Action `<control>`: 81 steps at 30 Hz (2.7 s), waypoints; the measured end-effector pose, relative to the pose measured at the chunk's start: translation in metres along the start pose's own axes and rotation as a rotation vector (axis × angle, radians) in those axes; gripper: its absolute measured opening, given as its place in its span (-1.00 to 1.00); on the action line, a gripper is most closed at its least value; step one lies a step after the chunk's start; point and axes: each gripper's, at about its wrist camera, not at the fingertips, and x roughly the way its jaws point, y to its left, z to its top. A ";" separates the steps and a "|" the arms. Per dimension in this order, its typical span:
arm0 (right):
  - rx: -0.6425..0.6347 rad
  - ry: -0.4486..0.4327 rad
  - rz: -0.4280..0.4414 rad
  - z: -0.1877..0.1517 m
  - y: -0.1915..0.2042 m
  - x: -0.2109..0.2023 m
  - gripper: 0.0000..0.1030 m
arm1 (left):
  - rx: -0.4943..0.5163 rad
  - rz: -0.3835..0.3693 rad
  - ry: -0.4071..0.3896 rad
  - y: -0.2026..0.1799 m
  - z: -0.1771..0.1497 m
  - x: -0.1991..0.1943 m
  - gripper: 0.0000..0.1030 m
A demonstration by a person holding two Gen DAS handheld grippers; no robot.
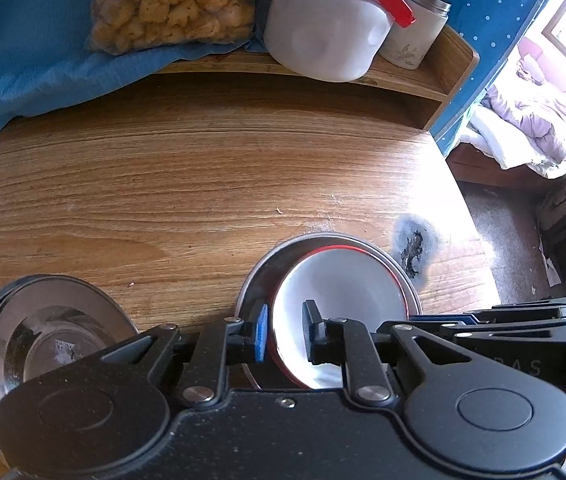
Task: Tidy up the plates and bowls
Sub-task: 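Lower the small bowl into the larger white bowl and open both grippers, then move both grippers to the rim of the steel bowl stack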
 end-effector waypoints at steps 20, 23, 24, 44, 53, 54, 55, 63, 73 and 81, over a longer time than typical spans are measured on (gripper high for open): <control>-0.043 -0.053 0.069 -0.001 -0.009 -0.020 0.11 | -0.255 0.020 -0.116 0.022 0.007 -0.031 0.91; -0.052 -0.065 0.089 -0.003 -0.014 -0.025 0.43 | -0.278 0.059 -0.118 0.019 0.008 -0.033 0.98; -0.057 -0.068 0.095 -0.004 -0.015 -0.026 0.54 | -0.283 0.073 -0.118 0.018 0.008 -0.033 0.98; -0.004 -0.103 0.129 -0.002 -0.018 -0.026 0.99 | -0.306 0.070 -0.131 0.029 0.003 -0.039 0.98; 0.042 -0.158 -0.036 0.008 -0.010 -0.019 0.99 | -0.225 0.006 -0.163 0.057 0.016 -0.032 0.98; 0.046 -0.162 -0.068 0.009 -0.010 -0.019 0.99 | -0.219 0.003 -0.162 0.061 0.016 -0.031 0.98; 0.050 -0.162 -0.099 0.010 -0.010 -0.019 0.99 | -0.215 0.003 -0.162 0.064 0.015 -0.029 0.98; 0.036 -0.146 -0.200 0.016 -0.009 -0.019 0.99 | -0.217 -0.002 -0.133 0.070 0.007 -0.016 0.98; -0.142 -0.090 -0.208 0.024 -0.002 -0.016 0.99 | -0.210 0.096 -0.115 0.049 -0.001 -0.018 0.98; -0.180 -0.050 -0.209 0.028 -0.010 -0.008 0.99 | -0.214 0.156 -0.069 0.038 -0.016 -0.016 0.98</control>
